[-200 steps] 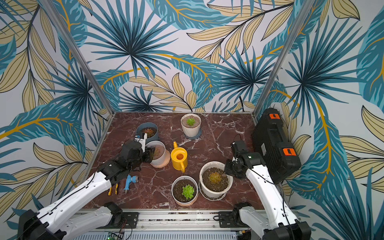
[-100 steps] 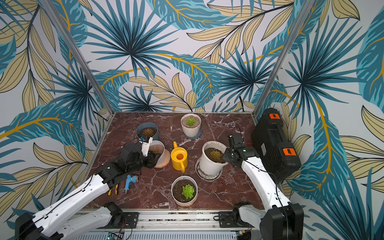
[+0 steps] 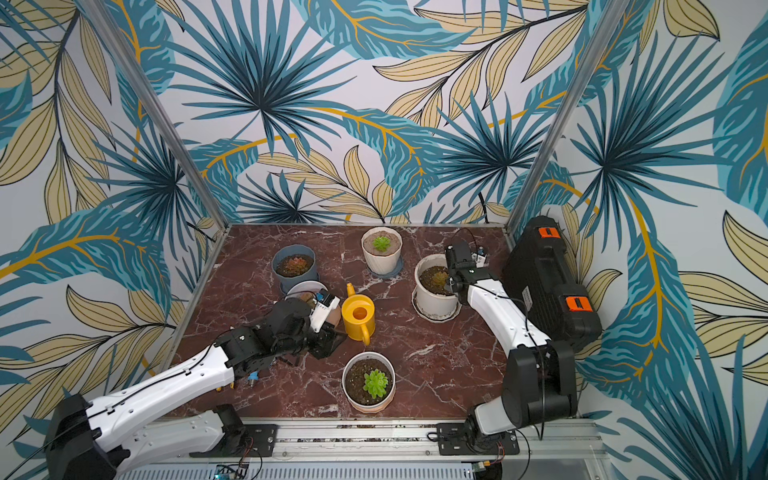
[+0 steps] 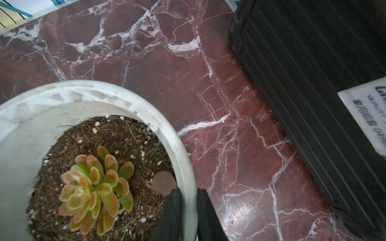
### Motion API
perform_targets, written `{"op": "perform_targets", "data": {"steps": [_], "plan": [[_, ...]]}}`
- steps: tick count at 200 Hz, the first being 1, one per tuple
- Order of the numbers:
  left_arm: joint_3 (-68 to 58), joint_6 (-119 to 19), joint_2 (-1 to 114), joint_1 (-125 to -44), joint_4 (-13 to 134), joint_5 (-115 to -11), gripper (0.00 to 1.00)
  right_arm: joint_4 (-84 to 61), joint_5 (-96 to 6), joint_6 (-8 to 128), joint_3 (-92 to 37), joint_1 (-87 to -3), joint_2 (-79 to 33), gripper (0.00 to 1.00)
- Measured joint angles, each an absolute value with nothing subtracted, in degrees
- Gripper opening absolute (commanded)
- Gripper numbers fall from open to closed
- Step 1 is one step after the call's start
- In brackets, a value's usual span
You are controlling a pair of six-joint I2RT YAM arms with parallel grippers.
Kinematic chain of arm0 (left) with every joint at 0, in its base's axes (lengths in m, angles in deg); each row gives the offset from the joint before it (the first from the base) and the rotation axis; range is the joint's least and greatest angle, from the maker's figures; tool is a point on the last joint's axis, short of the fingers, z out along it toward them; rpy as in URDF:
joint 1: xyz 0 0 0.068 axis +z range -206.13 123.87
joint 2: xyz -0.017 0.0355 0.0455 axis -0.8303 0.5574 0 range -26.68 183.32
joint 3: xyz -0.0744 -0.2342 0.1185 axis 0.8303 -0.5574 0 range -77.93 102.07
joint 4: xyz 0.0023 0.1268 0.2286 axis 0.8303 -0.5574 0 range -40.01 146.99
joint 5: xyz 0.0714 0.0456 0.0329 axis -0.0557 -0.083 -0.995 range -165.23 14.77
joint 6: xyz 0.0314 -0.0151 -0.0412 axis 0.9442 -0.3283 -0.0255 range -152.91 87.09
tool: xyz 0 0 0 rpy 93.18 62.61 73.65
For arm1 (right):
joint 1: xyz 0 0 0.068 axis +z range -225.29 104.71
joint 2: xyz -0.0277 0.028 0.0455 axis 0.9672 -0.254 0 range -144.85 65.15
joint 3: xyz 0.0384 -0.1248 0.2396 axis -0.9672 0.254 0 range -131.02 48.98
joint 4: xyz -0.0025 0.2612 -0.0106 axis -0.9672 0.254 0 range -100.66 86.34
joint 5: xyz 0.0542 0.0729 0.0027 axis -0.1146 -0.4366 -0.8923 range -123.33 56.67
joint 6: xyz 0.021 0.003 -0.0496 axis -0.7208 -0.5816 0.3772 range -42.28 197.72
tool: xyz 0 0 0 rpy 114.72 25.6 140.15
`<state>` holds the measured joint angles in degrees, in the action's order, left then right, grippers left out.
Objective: Water the succulent around the soil edge
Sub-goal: Move the pot to the center of the board.
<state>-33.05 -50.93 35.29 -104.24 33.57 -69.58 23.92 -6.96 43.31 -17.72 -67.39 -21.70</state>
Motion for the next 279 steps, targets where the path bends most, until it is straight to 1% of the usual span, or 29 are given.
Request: {"op": "perform_targets", "data": {"steps": [34,64,74,84,109,157,180,236,279], "plan": [[-33.0,-49.1,36.6,-108.4,33.4,-68.8,0.55,22.0,-7.8,43.2,-19.0,-67.4,-24.2,0.3],[-32.3,-47.3,40.6,-111.1,31.8,-68.8,0.55,22.2,-8.9,43.7,-19.0,-67.4,-24.2,0.41],[-31.8,-47.0,42.1,-111.7,31.2,-69.0,0.53,22.4,-9.2,44.3,-19.0,-67.4,-24.2,0.44],[-31.5,-46.7,43.6,-112.2,31.0,-69.5,0.48,22.5,-9.4,44.6,-18.9,-67.4,-24.0,0.45],[-30.4,-46.6,46.5,-113.2,30.6,-71.5,0.3,23.0,-10.4,45.8,-17.5,-67.4,-22.2,0.46],[-24.9,-47.2,52.5,-114.7,30.2,-76.3,0.08,23.5,-11.7,47.4,-12.8,-67.4,-14.7,0.5],[-21.7,-47.9,56.1,-114.9,30.4,-78.2,0.0,23.1,-11.7,47.9,-9.7,-67.4,-9.0,0.51],[-11.3,-49.5,67.1,-114.8,32.3,-84.2,0.0,21.1,-11.0,48.4,-0.8,-67.4,2.9,0.56],[1.1,-49.8,77.6,-114.8,32.2,-86.4,0.0,19.3,-12.3,48.4,1.2,-67.4,6.7,0.57]]}}
